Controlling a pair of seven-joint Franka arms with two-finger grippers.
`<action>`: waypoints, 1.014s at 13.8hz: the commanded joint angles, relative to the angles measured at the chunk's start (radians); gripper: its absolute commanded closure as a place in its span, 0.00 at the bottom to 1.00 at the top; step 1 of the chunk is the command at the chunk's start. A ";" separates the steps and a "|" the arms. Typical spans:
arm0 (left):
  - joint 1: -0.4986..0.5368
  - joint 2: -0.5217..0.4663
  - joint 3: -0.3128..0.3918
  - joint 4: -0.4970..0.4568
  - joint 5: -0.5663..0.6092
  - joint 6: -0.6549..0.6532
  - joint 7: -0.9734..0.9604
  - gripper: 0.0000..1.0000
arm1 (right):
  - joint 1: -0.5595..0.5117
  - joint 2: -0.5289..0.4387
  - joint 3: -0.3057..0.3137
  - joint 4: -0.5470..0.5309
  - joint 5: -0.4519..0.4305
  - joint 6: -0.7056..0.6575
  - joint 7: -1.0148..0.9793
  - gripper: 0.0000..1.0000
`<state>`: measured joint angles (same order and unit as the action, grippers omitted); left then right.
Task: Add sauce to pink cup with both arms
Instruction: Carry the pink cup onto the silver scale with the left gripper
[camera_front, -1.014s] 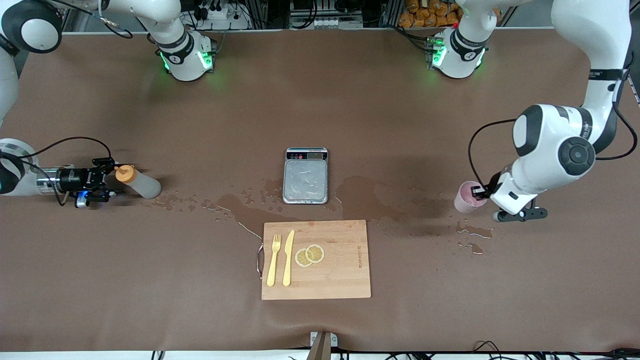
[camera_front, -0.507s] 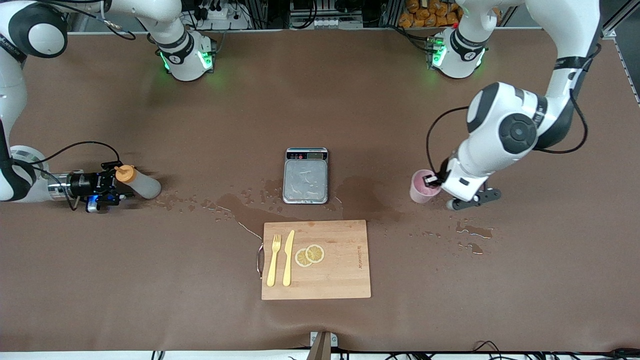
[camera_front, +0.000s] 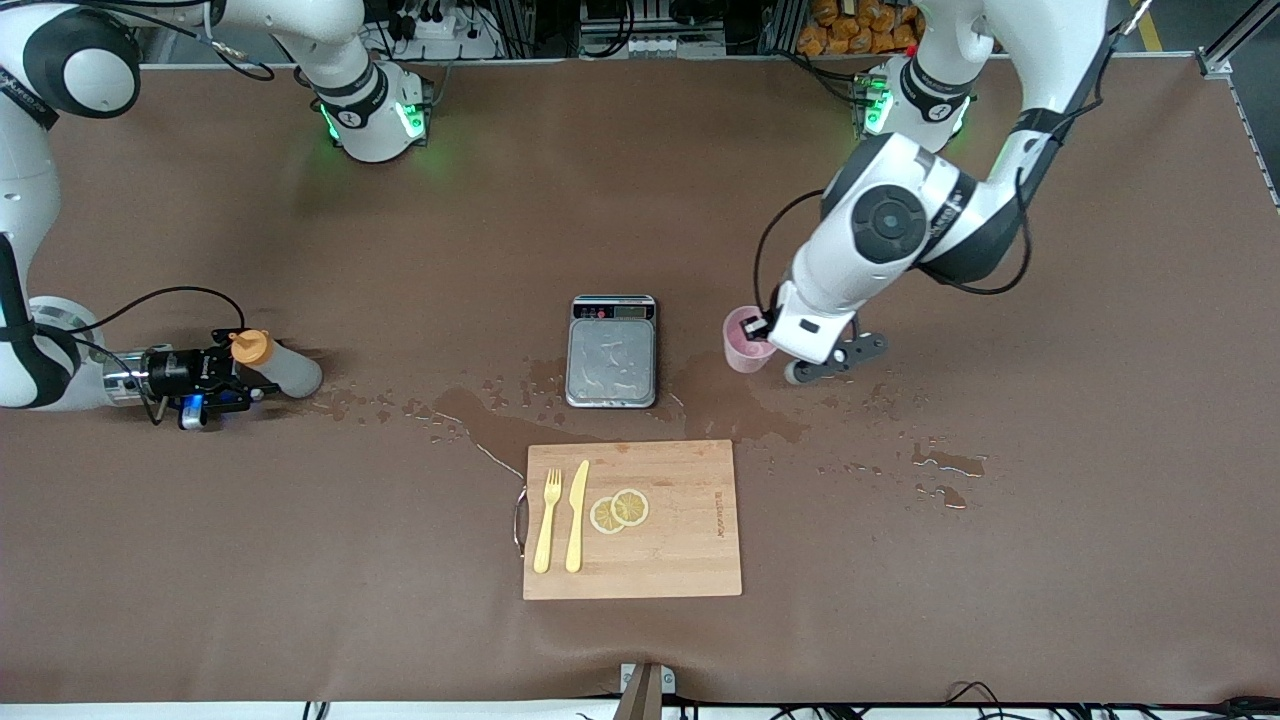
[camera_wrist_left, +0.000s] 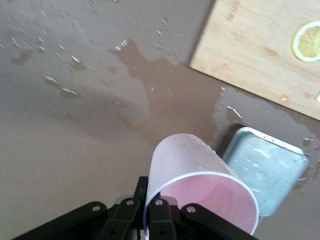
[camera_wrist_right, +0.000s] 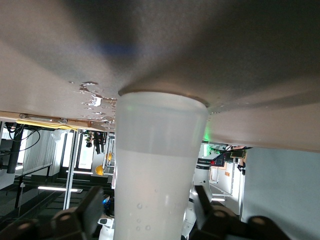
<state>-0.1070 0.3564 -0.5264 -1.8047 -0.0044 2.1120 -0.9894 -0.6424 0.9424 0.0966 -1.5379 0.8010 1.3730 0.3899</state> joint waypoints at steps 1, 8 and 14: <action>-0.075 0.099 0.002 0.117 -0.011 -0.017 -0.109 1.00 | 0.001 0.010 0.000 0.009 0.012 -0.009 -0.014 0.30; -0.224 0.251 0.012 0.240 0.004 0.028 -0.276 1.00 | 0.016 0.007 0.002 -0.001 0.009 -0.012 -0.071 0.51; -0.361 0.320 0.092 0.246 0.055 0.149 -0.380 1.00 | 0.064 -0.034 0.002 0.021 0.000 -0.011 -0.043 0.57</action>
<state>-0.4198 0.6513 -0.4683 -1.5930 0.0211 2.2370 -1.3274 -0.6127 0.9457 0.1011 -1.5240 0.8007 1.3646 0.3349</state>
